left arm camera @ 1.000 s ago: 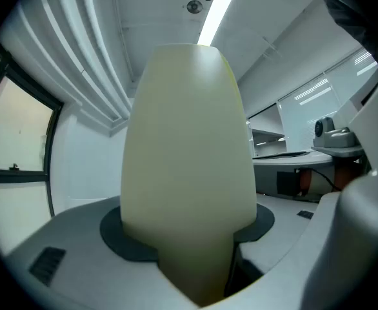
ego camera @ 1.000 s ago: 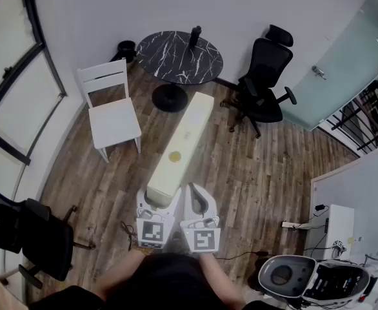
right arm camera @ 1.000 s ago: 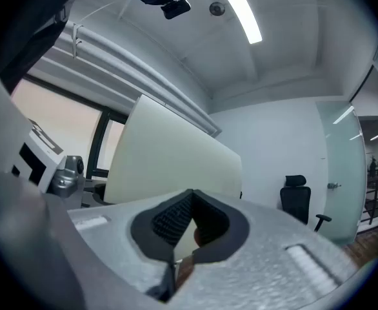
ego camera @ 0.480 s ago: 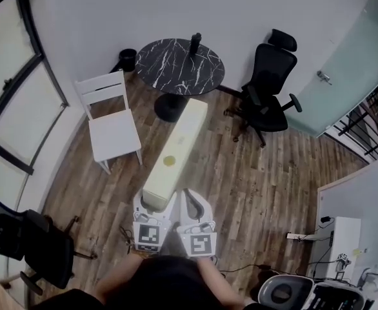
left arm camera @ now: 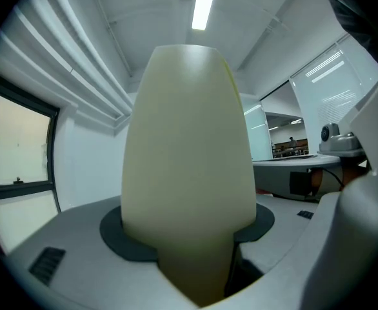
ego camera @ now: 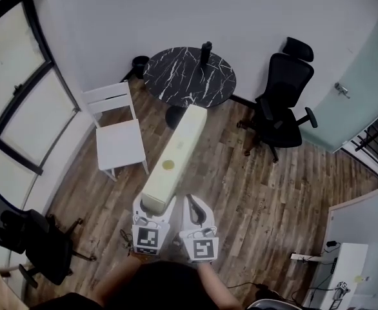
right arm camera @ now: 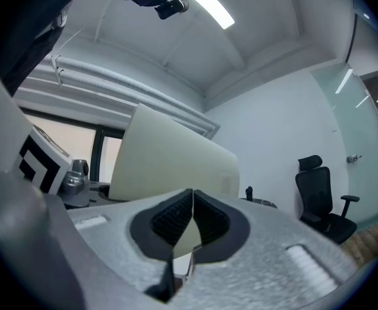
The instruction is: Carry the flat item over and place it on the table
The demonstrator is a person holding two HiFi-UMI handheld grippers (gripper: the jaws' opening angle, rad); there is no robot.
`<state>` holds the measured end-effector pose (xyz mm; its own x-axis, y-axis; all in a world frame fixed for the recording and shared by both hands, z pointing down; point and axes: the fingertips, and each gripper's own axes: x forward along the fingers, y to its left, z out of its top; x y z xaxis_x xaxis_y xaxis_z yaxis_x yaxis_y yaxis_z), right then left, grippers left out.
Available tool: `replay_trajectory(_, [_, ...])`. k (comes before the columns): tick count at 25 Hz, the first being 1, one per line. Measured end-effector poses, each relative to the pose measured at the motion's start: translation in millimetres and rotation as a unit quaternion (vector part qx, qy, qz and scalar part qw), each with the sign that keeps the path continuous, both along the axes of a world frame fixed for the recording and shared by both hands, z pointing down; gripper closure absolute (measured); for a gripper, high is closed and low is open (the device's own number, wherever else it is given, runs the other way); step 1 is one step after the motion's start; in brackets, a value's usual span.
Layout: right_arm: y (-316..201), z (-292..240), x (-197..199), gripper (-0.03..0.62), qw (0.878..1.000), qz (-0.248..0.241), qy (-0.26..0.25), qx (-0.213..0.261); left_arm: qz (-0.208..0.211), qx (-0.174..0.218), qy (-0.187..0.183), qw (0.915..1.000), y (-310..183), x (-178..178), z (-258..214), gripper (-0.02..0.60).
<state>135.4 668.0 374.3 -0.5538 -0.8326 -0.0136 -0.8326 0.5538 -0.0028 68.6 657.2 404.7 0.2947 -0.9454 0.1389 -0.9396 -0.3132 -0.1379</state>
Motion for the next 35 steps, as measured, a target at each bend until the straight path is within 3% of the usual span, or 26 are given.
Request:
replay_trajectory(6, [-33.0, 10.4, 2.4, 0.592, 1.000, -0.020, -0.005, -0.022, -0.011, -0.002, 0.009, 0.9999, -28.6, 4.6, 5.7, 0.293])
replay_trajectory(14, [-98.6, 22.4, -25.6, 0.592, 0.998, -0.036, 0.002, -0.049, -0.011, -0.011, 0.029, 0.9994, -87.9, -24.6, 21.9, 0.293])
replay_trajectory(26, [-207.9, 7.6, -91.7, 0.592, 0.999, 0.011, 0.032, -0.033, 0.042, 0.020, 0.053, 0.9975, -198.8, -85.2, -8.2, 0.293])
replay_trajectory(31, [-239.6, 12.1, -91.3, 0.592, 0.998, 0.050, 0.023, -0.035, 0.052, 0.005, 0.084, 0.9951, -223.3, -106.4, 0.7, 0.293])
replay_trajectory(35, [-255.5, 15.0, -86.5, 0.592, 0.997, 0.061, 0.032, -0.035, 0.069, -0.004, 0.070, 0.9951, -236.0, -116.5, 15.0, 0.293])
